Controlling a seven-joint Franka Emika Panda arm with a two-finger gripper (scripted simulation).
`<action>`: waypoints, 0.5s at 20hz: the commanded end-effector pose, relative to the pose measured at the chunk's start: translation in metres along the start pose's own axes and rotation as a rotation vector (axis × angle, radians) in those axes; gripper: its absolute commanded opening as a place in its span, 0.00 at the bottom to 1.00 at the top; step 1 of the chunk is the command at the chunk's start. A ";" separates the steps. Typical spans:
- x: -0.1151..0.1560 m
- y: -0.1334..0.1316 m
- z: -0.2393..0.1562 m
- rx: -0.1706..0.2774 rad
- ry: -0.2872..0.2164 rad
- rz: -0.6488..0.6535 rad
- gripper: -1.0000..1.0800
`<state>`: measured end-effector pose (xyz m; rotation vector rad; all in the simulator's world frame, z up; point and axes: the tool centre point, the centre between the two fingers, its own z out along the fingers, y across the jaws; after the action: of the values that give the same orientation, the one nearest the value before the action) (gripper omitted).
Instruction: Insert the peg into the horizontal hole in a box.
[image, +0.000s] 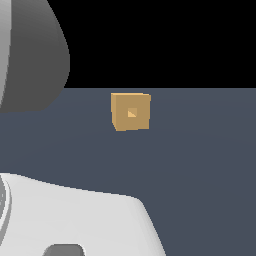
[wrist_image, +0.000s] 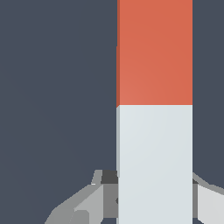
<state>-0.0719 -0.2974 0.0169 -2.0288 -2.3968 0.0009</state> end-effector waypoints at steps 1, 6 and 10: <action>0.009 0.005 -0.002 -0.001 0.000 -0.004 0.00; 0.041 0.021 -0.007 -0.001 0.000 -0.011 0.00; 0.079 0.039 -0.013 -0.001 0.000 -0.019 0.00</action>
<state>-0.0516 -0.2296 0.0268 -2.0119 -2.4104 0.0013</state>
